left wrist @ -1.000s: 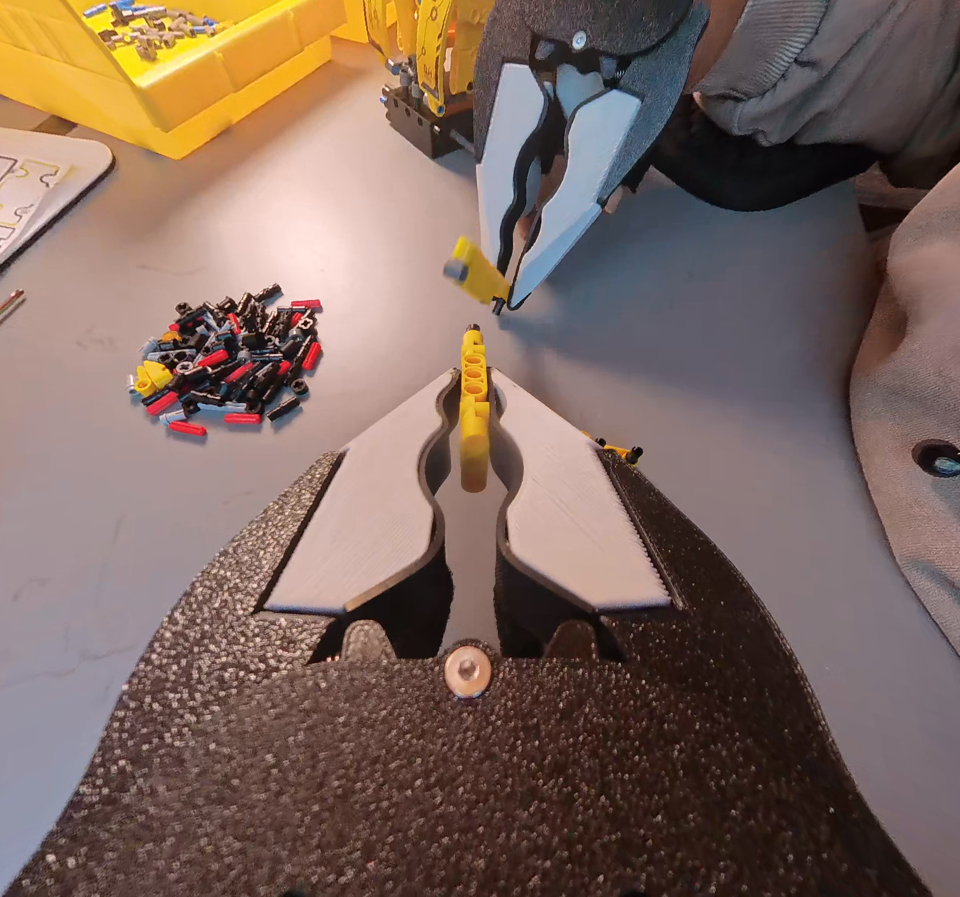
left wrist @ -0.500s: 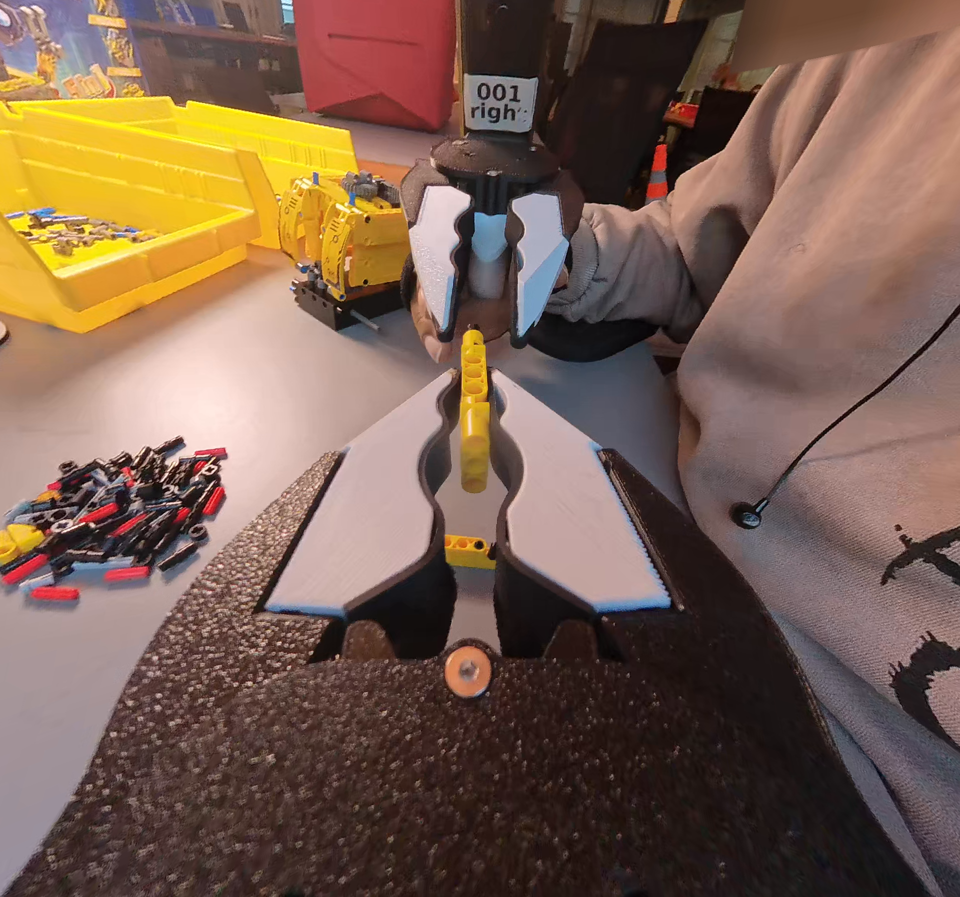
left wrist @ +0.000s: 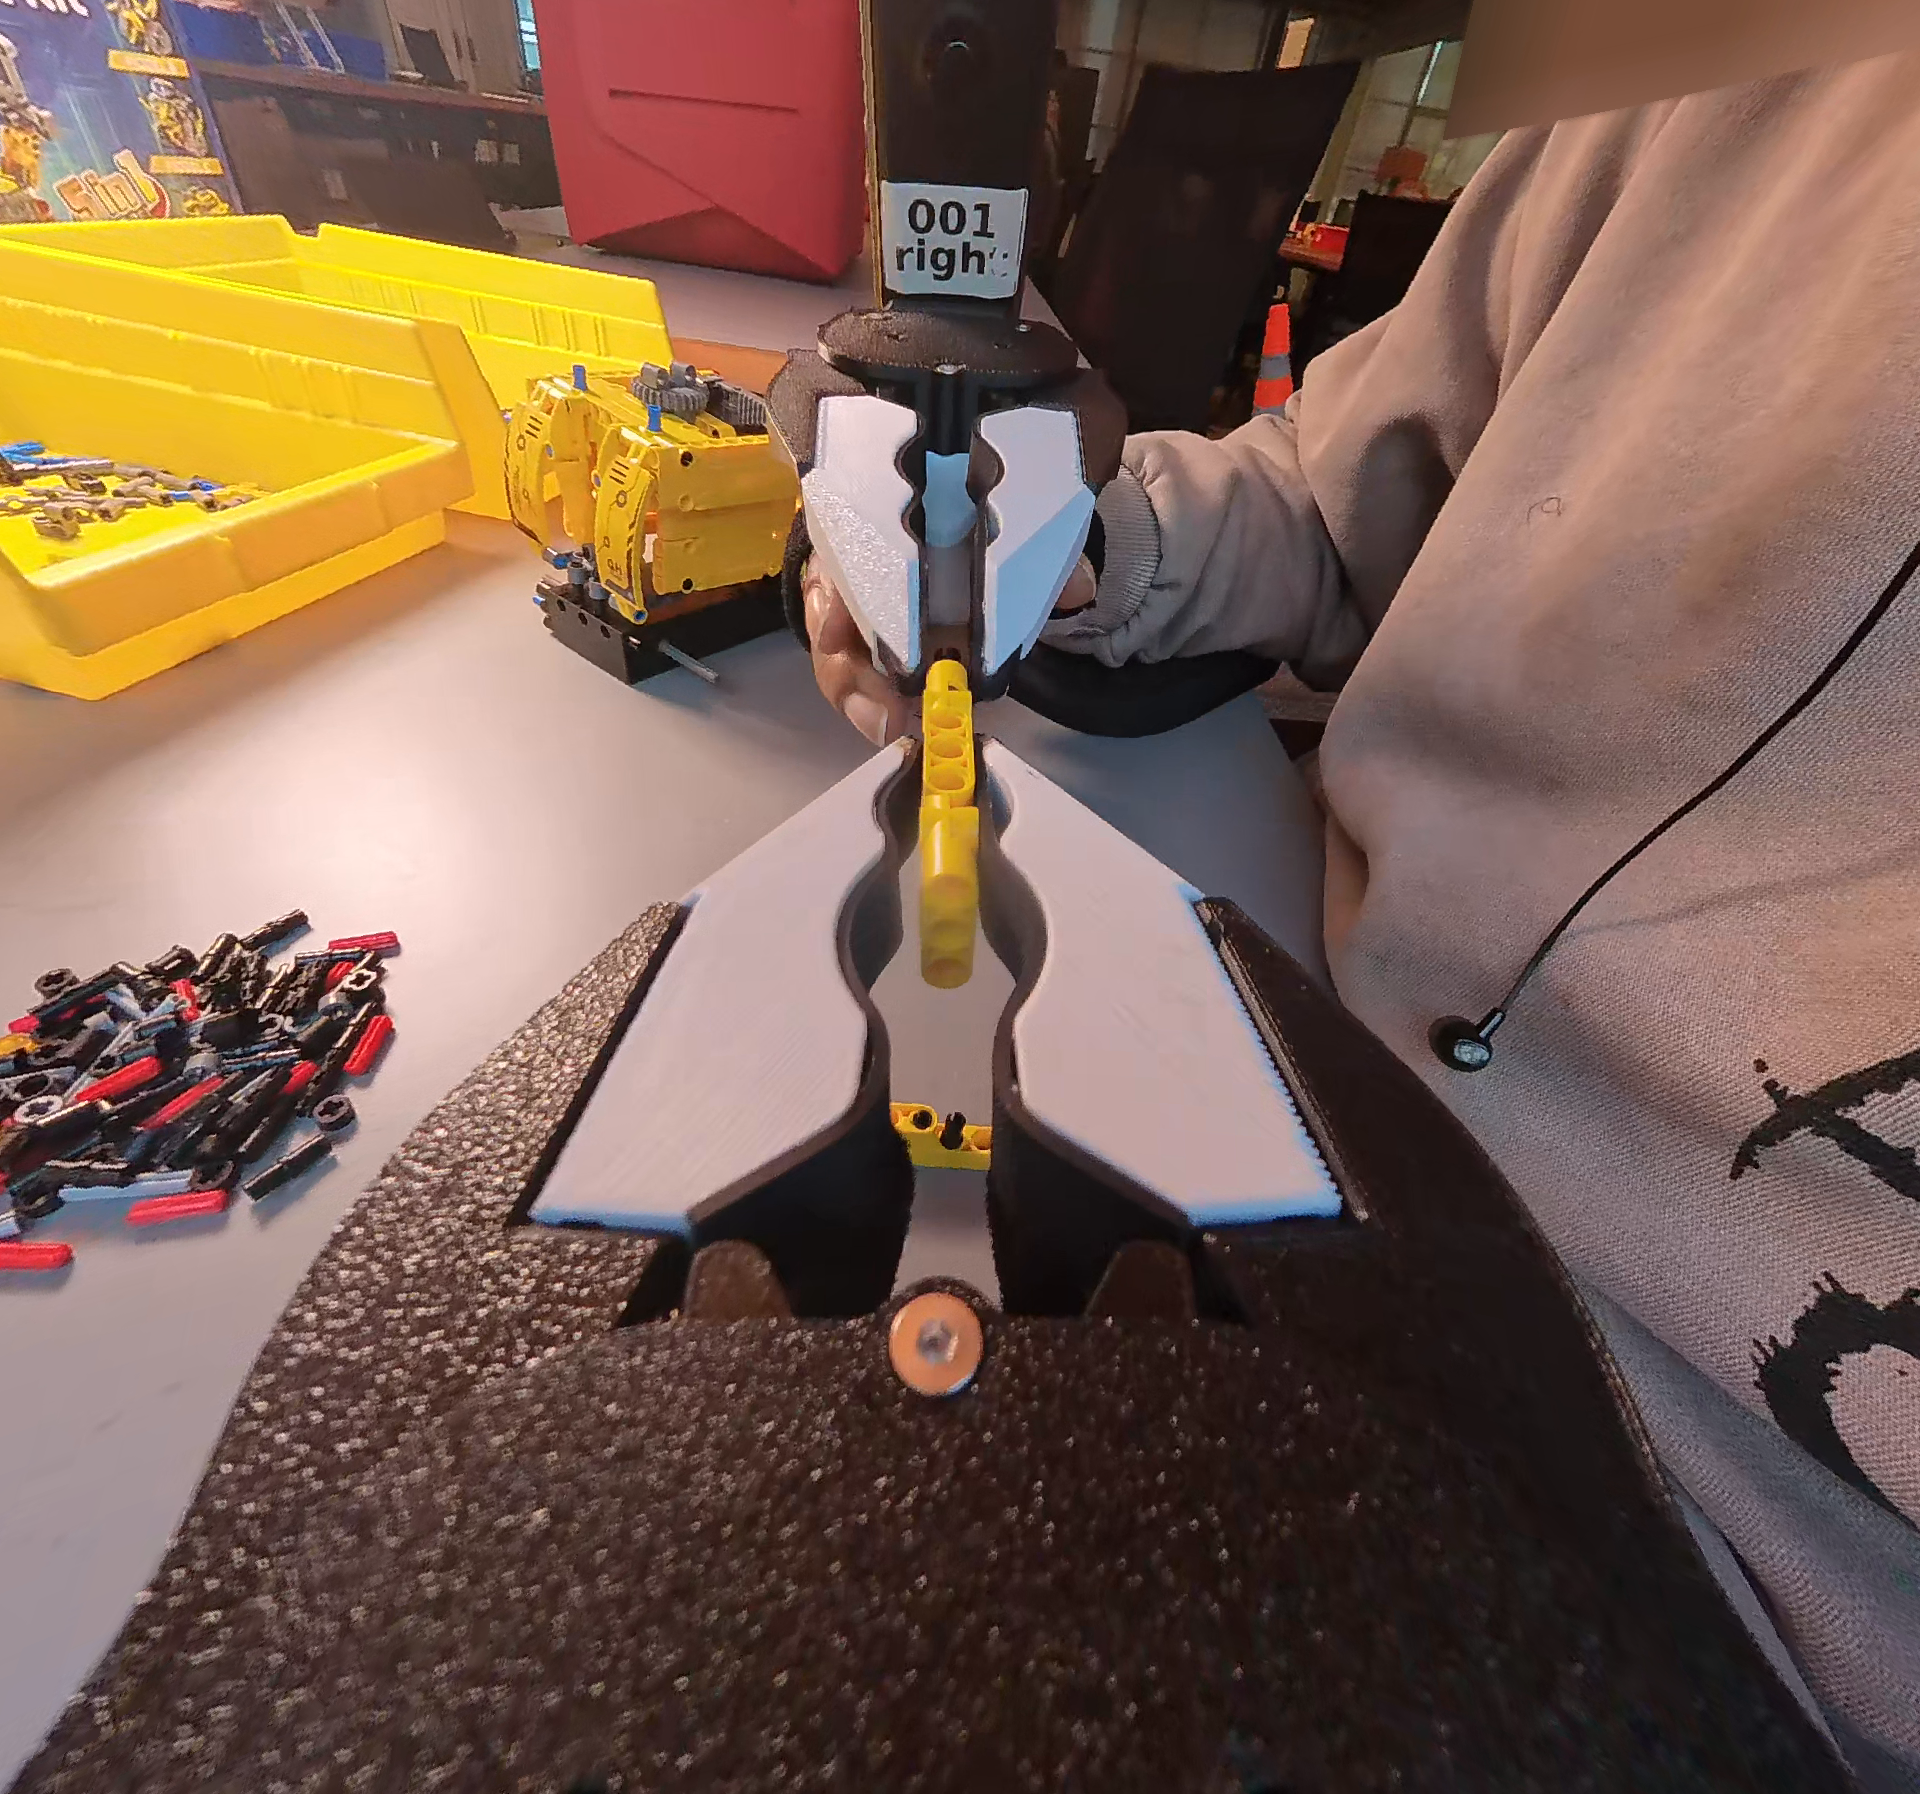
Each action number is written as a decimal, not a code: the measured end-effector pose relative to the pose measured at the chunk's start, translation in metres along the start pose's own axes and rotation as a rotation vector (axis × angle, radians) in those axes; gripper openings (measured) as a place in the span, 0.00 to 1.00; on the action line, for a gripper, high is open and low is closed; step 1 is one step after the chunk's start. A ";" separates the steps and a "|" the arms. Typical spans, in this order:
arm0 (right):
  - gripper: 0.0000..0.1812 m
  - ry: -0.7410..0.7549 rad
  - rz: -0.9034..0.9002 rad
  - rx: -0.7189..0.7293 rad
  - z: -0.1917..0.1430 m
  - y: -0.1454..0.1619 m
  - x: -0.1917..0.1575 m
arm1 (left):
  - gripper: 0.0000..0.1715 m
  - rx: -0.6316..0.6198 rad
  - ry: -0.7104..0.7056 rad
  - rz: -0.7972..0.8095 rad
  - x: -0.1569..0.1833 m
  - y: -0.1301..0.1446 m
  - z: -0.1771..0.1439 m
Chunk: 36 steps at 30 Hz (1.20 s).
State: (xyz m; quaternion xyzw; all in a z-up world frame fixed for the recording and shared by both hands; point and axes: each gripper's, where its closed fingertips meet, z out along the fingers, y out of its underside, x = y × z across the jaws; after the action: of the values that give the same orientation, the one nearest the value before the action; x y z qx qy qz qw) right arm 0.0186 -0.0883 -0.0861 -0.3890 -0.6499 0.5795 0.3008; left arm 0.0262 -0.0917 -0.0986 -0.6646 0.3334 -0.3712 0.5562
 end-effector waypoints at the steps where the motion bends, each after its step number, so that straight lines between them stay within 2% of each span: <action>1: 0.04 -0.004 0.004 0.009 -0.001 -0.001 0.000 | 0.04 0.006 0.000 -0.005 0.000 -0.001 0.000; 30: 0.02 -0.007 0.014 0.039 -0.001 -0.003 0.001 | 0.04 -0.011 -0.024 0.024 -0.001 0.000 0.000; 33: 0.02 0.006 0.009 0.022 -0.001 -0.001 0.004 | 0.09 -0.009 -0.037 0.041 -0.002 -0.002 -0.002; 36: 0.02 0.001 0.023 0.021 -0.001 0.000 0.004 | 0.05 -0.037 -0.065 0.068 -0.004 0.001 -0.002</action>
State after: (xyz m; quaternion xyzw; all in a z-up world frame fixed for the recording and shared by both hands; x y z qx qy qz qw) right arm 0.0175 -0.0840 -0.0865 -0.3933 -0.6393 0.5895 0.2986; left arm 0.0220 -0.0893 -0.0998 -0.6748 0.3442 -0.3240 0.5668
